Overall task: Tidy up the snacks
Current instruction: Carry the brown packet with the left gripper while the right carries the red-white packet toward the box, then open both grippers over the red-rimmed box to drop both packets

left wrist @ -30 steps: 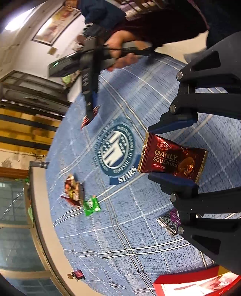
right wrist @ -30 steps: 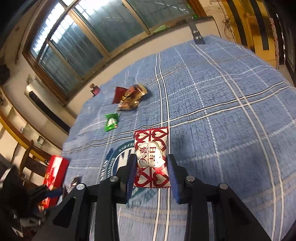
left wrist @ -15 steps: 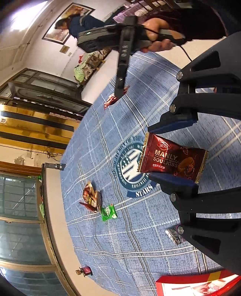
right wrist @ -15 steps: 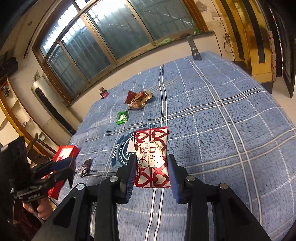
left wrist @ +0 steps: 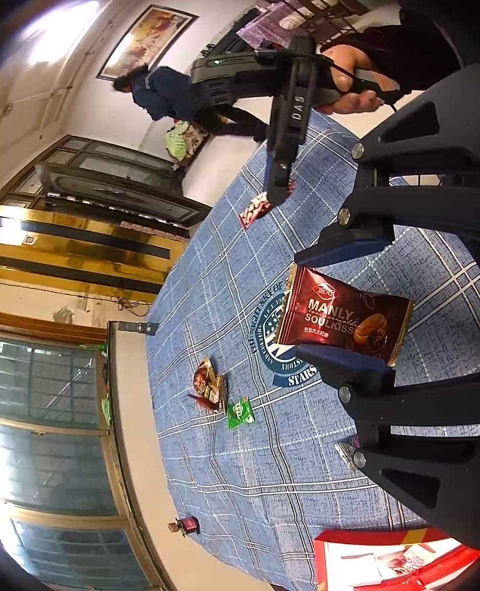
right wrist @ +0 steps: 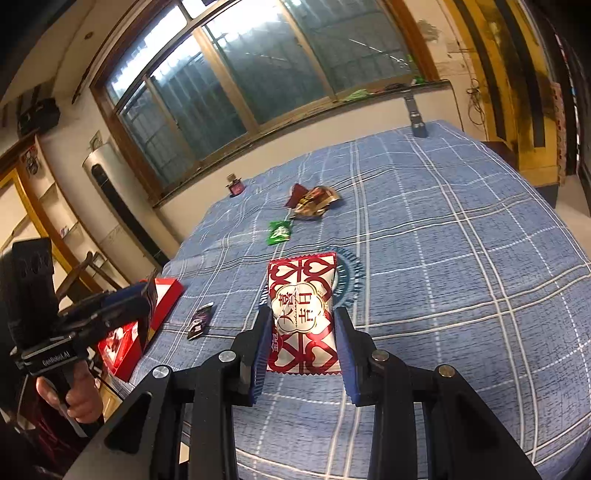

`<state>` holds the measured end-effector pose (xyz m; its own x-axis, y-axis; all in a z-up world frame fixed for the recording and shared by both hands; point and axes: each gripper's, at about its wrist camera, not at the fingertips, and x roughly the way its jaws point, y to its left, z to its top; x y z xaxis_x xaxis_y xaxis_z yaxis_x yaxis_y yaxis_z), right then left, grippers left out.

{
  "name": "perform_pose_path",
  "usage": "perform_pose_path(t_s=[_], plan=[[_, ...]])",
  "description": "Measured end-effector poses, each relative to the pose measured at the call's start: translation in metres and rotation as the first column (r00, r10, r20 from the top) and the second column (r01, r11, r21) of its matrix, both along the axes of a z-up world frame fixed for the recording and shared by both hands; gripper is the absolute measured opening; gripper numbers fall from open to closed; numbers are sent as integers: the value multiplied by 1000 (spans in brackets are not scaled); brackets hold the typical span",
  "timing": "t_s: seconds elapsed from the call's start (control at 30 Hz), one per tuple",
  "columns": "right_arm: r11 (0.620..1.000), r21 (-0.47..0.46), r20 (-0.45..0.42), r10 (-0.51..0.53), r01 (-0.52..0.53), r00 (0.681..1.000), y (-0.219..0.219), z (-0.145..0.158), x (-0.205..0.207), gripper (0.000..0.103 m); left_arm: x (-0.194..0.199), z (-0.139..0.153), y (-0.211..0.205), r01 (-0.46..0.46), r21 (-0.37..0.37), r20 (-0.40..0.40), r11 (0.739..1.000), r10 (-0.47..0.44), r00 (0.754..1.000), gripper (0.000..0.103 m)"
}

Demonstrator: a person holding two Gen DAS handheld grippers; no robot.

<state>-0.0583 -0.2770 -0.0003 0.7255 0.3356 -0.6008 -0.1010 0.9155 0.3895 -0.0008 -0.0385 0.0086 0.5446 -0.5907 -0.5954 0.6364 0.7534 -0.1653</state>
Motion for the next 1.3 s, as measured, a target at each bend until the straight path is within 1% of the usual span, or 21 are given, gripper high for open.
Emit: perform_pose_path(t_s=[0.17, 0.3, 0.5, 0.7, 0.8, 0.93, 1.1, 1.3], plan=[[999, -23, 9, 34, -34, 999, 23, 5, 4, 34, 0, 5, 22, -33, -28, 13, 999, 33, 999, 41], [997, -44, 6, 66, -66, 998, 44, 6, 10, 34, 3, 10, 47, -74, -58, 19, 996, 75, 997, 41], [988, -50, 0, 144, -144, 990, 86, 7, 22, 34, 6, 15, 91, -158, -92, 21, 983, 161, 987, 41], [975, -57, 10, 214, -213, 977, 127, 8, 28, 34, 2, 20, 135, -259, -98, 50, 961, 265, 963, 41], [968, -64, 11, 245, -244, 969, 148, 11, 31, 34, 0, 21, 153, -292, -96, 61, 952, 299, 952, 41], [955, -77, 27, 288, -285, 957, 172, 17, 29, 34, -3, 23, 178, -345, -104, 74, 933, 353, 933, 41], [947, -86, 36, 313, -309, 949, 186, 20, 27, 34, -4, 21, 197, -393, -103, 82, 914, 402, 912, 41], [934, -91, 29, 350, -346, 936, 205, 25, 39, 34, -5, 25, 219, -444, -60, 107, 894, 448, 888, 41]])
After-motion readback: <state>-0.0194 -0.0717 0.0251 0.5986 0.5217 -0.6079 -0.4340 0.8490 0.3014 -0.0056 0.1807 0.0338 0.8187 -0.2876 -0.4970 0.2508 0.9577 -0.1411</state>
